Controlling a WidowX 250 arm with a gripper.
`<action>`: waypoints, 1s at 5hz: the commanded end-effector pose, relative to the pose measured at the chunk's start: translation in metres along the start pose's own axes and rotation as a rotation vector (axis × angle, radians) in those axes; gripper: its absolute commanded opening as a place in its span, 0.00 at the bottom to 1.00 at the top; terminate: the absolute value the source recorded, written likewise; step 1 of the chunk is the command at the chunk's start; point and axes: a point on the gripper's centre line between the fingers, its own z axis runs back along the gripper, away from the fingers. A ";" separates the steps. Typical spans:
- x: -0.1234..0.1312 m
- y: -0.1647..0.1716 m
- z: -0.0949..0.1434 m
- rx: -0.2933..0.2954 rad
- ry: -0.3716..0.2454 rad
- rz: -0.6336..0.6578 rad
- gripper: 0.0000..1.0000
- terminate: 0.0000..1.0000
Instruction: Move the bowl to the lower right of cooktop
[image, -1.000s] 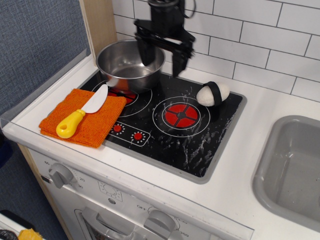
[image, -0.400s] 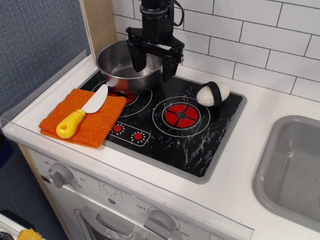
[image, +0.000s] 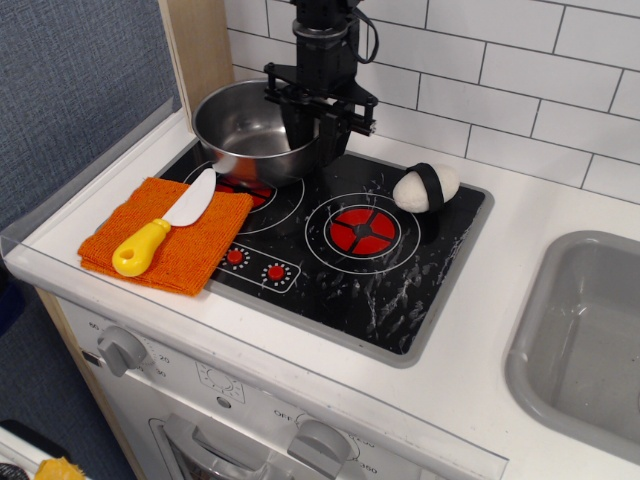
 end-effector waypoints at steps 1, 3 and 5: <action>0.006 -0.007 0.010 0.018 -0.013 -0.030 0.00 0.00; 0.005 -0.009 0.058 0.042 -0.125 -0.044 0.00 0.00; -0.020 -0.053 0.111 0.082 -0.178 -0.110 0.00 0.00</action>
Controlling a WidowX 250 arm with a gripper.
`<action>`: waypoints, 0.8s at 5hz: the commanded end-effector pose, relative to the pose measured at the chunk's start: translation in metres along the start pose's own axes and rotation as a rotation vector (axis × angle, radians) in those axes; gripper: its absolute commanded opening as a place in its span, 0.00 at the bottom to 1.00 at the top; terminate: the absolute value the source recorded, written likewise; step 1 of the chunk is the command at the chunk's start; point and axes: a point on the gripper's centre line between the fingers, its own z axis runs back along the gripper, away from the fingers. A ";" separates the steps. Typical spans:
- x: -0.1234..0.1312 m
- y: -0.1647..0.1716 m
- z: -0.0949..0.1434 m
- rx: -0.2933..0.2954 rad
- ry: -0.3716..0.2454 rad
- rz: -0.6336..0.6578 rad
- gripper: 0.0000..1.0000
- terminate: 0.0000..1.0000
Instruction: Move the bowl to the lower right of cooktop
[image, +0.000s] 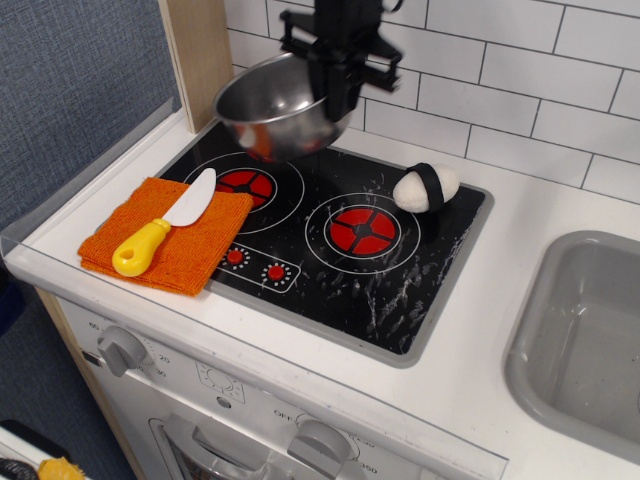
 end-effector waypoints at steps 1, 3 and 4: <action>-0.030 -0.068 0.051 0.001 -0.041 -0.093 0.00 0.00; -0.078 -0.118 0.009 -0.012 0.116 -0.158 0.00 0.00; -0.080 -0.137 -0.008 -0.024 0.131 -0.223 0.00 0.00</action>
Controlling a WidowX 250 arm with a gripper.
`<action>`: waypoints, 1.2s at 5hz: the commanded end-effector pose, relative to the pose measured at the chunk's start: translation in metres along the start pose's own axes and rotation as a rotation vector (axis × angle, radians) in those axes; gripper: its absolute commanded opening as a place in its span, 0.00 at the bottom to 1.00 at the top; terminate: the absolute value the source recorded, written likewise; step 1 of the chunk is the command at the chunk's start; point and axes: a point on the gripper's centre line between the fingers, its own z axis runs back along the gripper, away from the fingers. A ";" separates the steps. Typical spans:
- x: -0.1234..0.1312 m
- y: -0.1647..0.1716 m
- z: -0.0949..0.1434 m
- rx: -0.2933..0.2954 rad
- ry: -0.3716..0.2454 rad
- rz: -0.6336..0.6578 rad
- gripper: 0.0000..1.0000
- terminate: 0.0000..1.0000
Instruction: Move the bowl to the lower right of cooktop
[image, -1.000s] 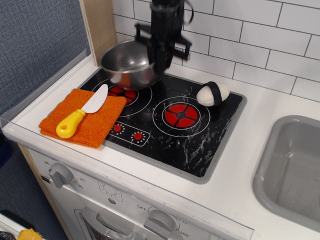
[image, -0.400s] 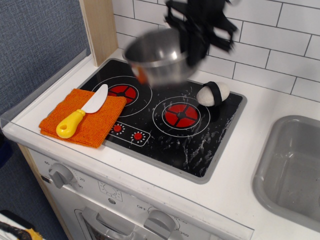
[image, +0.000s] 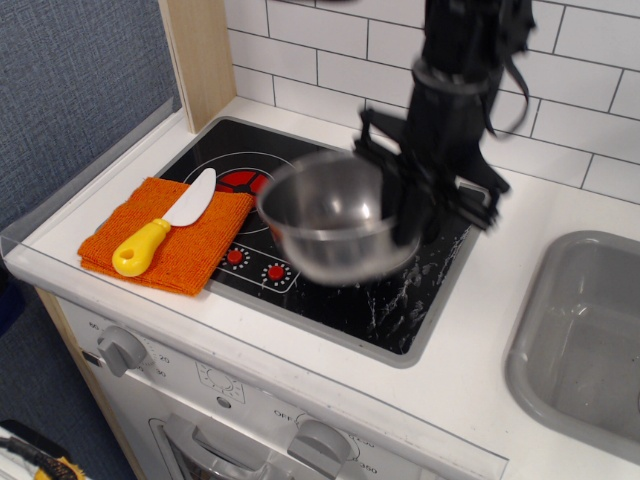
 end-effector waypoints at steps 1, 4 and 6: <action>0.011 -0.032 -0.014 -0.031 -0.036 -0.109 0.00 0.00; 0.017 -0.045 -0.003 -0.006 -0.076 -0.127 1.00 0.00; -0.015 -0.034 0.029 -0.008 -0.236 0.090 1.00 0.00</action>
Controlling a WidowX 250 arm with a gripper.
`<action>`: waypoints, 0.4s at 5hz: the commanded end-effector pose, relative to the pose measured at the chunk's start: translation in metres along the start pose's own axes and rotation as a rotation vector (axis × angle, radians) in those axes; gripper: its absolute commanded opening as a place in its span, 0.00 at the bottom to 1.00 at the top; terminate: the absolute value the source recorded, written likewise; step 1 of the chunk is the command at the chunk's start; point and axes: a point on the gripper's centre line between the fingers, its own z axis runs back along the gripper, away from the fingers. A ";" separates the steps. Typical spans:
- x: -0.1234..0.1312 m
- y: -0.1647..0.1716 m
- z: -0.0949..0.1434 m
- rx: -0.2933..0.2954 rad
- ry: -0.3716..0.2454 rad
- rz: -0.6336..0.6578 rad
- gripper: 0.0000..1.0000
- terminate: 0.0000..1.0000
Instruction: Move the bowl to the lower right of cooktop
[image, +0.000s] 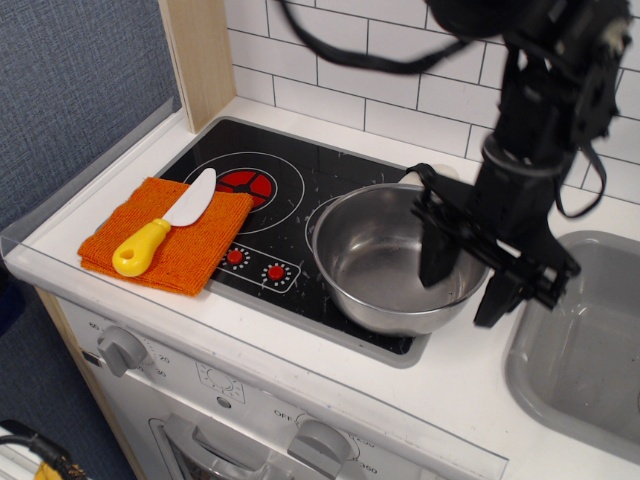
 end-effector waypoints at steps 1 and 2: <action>-0.025 0.013 0.035 0.011 -0.126 0.171 1.00 0.00; -0.023 0.014 0.029 0.004 -0.111 0.165 1.00 0.00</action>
